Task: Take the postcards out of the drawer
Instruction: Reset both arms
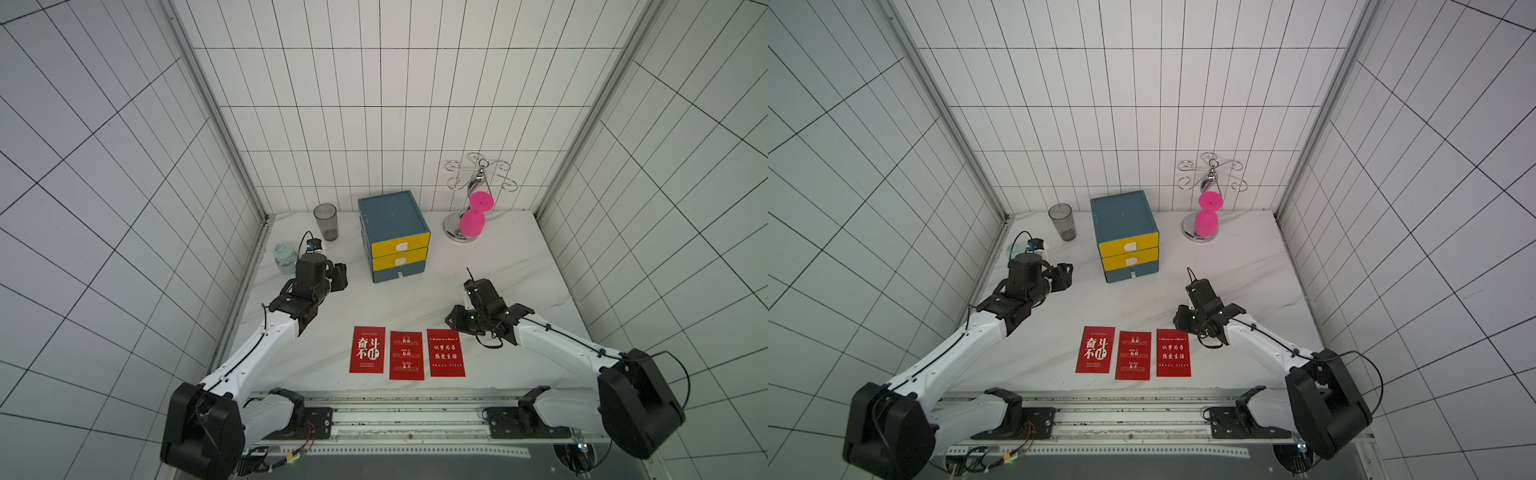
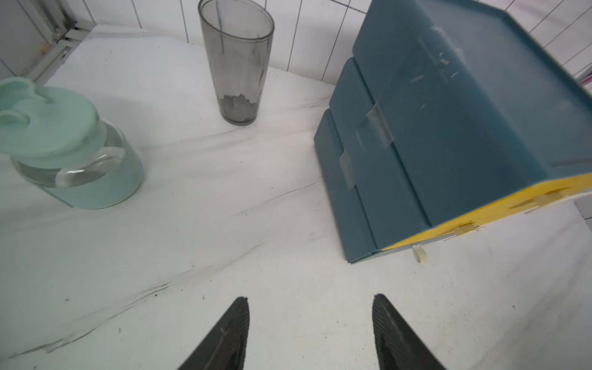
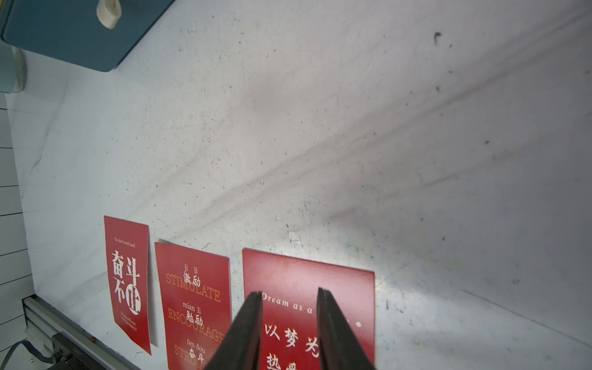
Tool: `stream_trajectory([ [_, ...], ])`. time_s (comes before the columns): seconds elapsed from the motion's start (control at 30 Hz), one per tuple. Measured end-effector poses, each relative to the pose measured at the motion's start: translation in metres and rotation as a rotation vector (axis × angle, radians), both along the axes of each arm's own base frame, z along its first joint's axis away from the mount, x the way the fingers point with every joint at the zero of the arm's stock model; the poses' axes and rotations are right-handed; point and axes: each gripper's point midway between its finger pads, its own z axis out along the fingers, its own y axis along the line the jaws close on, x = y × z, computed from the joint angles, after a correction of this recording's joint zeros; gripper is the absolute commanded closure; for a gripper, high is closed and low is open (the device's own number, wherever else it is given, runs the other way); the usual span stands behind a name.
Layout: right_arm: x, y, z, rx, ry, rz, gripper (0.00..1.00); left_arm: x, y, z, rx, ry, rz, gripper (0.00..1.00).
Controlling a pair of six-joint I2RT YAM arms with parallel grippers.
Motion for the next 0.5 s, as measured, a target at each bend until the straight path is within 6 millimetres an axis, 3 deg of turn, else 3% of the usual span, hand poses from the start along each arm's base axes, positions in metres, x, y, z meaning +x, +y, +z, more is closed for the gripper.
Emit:
stream_trajectory([
  [0.2, 0.004, -0.006, 0.0, -0.032, -0.003, 0.016, 0.66, -0.01, 0.042, -0.026, 0.093, -0.001, 0.158, 0.36],
  [0.37, 0.042, -0.04, 0.049, -0.044, -0.176, -0.068, 0.5, -0.016, 0.079, -0.045, 0.154, -0.015, 0.284, 0.25],
  [0.5, 0.07, -0.085, 0.084, -0.134, -0.326, -0.166, 0.4, -0.005, 0.092, -0.037, 0.21, -0.066, 0.325, 0.21],
])
